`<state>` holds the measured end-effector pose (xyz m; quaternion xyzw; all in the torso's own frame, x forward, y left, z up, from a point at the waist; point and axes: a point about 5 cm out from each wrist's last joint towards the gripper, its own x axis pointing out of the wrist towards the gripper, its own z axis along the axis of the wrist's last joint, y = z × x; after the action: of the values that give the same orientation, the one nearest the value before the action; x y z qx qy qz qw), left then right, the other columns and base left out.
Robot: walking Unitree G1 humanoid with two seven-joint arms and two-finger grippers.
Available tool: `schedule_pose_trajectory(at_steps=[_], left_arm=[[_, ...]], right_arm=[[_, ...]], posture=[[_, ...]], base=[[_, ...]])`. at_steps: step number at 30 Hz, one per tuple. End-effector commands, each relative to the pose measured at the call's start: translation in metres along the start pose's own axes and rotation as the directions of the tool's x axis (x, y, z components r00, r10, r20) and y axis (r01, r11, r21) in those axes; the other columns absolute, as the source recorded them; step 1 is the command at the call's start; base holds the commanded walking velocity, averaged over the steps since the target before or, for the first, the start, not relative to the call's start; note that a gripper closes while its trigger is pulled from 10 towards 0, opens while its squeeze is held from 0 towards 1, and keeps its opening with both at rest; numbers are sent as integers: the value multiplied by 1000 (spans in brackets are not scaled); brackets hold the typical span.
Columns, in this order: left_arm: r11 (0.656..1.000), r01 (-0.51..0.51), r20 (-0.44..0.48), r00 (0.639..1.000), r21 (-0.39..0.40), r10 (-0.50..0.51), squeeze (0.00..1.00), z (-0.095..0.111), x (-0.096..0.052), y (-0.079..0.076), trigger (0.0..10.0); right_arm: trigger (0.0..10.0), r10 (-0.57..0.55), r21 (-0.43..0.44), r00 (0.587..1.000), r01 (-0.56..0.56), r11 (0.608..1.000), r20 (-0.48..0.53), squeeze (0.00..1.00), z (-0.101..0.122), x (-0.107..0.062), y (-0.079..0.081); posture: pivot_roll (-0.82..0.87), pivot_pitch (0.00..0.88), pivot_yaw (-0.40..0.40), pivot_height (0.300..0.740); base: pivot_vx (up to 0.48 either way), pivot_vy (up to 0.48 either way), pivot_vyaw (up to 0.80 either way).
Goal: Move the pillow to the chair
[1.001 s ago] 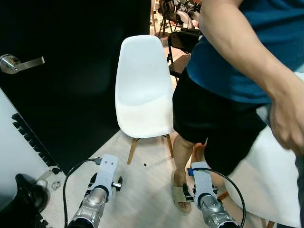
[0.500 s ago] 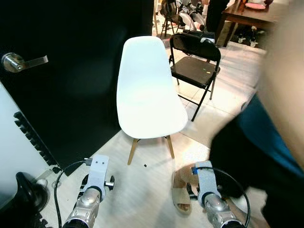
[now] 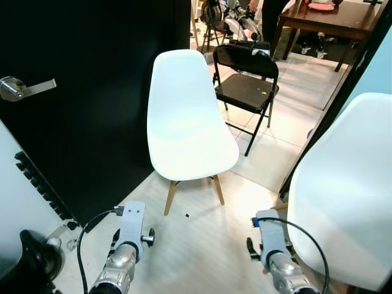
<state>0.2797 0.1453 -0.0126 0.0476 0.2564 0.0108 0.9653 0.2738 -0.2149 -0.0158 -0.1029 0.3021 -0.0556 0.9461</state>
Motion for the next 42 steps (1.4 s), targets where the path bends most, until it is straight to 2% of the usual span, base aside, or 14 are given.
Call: schedule_pose_trajectory(at_steps=[1, 6, 8, 12, 16, 18, 21, 24, 27, 30, 32, 36, 39, 42], left_arm=[[1000, -27, -41, 999, -12, 26, 0, -10, -2, 4, 10000], [999, -25, -40, 999, 48, 27, 0, -11, -2, 15, 10000], [998, -61, -48, 997, 7, 61, 0, -11, -1, 21, 10000], [999, -41, -39, 998, -10, 41, 0, -8, -1, 18, 10000], [999, -32, -61, 998, 1, 32, 0, -13, -1, 14, 10000], [998, -59, -47, 997, -33, 58, 0, -7, 0, 17, 10000], [998, -50, -37, 998, -42, 48, 0, -5, 1, 16, 10000], [1000, -25, -50, 998, 10, 25, 0, -4, 2, 16, 10000], [999, -35, -53, 998, 7, 35, 0, -2, 4, 17, 10000], [999, -28, -41, 999, -19, 27, 0, 4, 6, 16, 10000], [996, -41, -50, 998, -79, 37, 0, 5, 6, 16, 10000], [996, -40, -63, 997, -76, 35, 0, 3, 6, 16, 10000], [1000, -20, -44, 999, -8, 20, 0, 6, 7, 17, 10000], [996, -53, -75, 996, -65, 48, 0, 2, 7, 27, 10000]], right_arm=[[10000, 15, -4, 1000, -15, 1000, -25, 0, -6, -1, 3], [10000, 18, 7, 1000, -18, 1000, -16, 0, 2, 1, 7], [10000, 36, -21, 999, -36, 999, -14, 0, 1, 1, 12], [10000, 21, 15, 1000, -21, 1000, 3, 0, 4, 1, 13], [10000, 13, 1, 1000, -13, 1000, -25, 0, -6, -2, 12], [10000, 15, -37, 999, -16, 999, -44, 0, -13, -3, 10], [10000, 6, -29, 999, -7, 1000, -38, 0, -11, -3, 8], [10000, -6, 5, 999, 7, 1000, -34, 0, -6, -1, 7], [10000, 2, -3, 999, -2, 1000, -34, 0, -5, 0, 9], [10000, -4, 4, 1000, 4, 1000, -29, 0, -2, 0, 10], [10000, -12, 8, 999, 12, 1000, -41, 0, -4, 0, 11], [10000, -22, 29, 999, 23, 999, -48, 0, -6, 0, 10], [10000, -23, 57, 999, 26, 998, -46, 0, -7, -1, 8], [10000, -23, 76, 998, 27, 997, -55, 0, -9, -1, 7]], posture=[[-57, 48, -33, 740], [-43, 57, -51, 740], [-49, 55, -40, 740], [-69, 60, -29, 740], [-64, 48, -44, 740], [-58, 53, -34, 740], [-62, 59, -33, 740], [-62, 51, -38, 740], [-64, 47, -27, 740], [-66, 45, -22, 740], [-68, 45, -13, 740], [-60, 38, -8, 740], [-46, 28, -4, 740], [-37, 24, -1, 740]], base=[[0, 0, 0], [0, 0, 0], [0, 0, 0], [0, 0, 0], [0, 0, 0], [0, 0, 0], [0, 0, 0], [0, 0, 0], [0, 0, 0], [0, 0, 0], [0, 0, 0], [0, 0, 0], [0, 0, 0], [0, 0, 0]])
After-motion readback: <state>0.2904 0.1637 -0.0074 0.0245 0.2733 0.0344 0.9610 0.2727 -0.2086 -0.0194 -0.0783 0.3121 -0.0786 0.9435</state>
